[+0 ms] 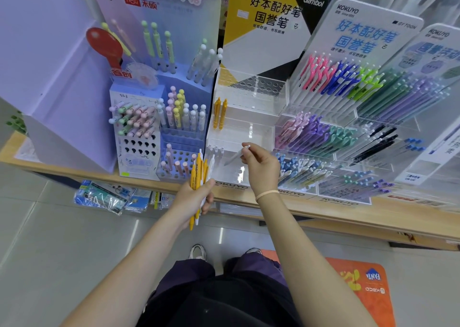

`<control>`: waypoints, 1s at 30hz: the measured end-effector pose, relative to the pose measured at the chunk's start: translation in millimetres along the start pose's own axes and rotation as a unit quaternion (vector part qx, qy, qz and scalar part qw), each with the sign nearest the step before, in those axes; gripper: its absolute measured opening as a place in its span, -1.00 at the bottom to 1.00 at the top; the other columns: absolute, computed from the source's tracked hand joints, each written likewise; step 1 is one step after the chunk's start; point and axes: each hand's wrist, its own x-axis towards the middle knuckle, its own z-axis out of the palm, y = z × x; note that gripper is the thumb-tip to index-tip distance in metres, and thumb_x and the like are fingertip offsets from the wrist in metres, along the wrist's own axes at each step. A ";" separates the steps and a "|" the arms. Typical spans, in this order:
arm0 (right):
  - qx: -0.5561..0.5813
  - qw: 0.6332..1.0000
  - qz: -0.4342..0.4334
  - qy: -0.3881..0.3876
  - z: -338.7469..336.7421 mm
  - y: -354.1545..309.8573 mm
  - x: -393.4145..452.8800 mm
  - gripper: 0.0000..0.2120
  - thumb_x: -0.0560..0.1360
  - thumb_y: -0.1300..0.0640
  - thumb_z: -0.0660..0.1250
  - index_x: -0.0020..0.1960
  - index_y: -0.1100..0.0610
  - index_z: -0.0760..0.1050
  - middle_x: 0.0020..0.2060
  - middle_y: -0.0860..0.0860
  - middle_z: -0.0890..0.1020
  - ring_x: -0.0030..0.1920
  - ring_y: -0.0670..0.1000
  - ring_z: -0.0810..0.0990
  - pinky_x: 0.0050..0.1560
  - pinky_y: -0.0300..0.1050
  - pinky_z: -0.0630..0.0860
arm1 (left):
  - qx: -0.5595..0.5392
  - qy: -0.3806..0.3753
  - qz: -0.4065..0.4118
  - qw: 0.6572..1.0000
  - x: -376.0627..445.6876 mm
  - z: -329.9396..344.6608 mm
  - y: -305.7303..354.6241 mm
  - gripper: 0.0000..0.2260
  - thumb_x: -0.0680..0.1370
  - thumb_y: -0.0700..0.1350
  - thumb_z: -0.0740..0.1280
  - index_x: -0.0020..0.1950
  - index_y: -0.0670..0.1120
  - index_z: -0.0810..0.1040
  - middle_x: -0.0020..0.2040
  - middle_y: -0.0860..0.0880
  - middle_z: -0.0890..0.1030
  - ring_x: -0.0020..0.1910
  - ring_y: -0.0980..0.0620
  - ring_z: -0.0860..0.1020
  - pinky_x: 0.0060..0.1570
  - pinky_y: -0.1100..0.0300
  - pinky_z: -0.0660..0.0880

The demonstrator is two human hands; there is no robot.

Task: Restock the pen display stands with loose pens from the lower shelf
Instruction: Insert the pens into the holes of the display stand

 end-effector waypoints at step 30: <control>-0.235 0.964 -0.058 -0.107 27.8 8.0 17.3 -0.81 0.56 0.11 0.39 0.01 0.24 0.68 -0.13 0.13 0.72 -0.10 0.09 0.64 -0.06 -0.16 0.48 | -0.080 -0.018 0.008 0.997 4.7 -0.8 1.5 -0.83 0.66 -0.14 0.28 0.19 -0.11 0.62 -0.22 -0.10 0.65 -0.41 0.02 0.50 -0.48 0.22 0.38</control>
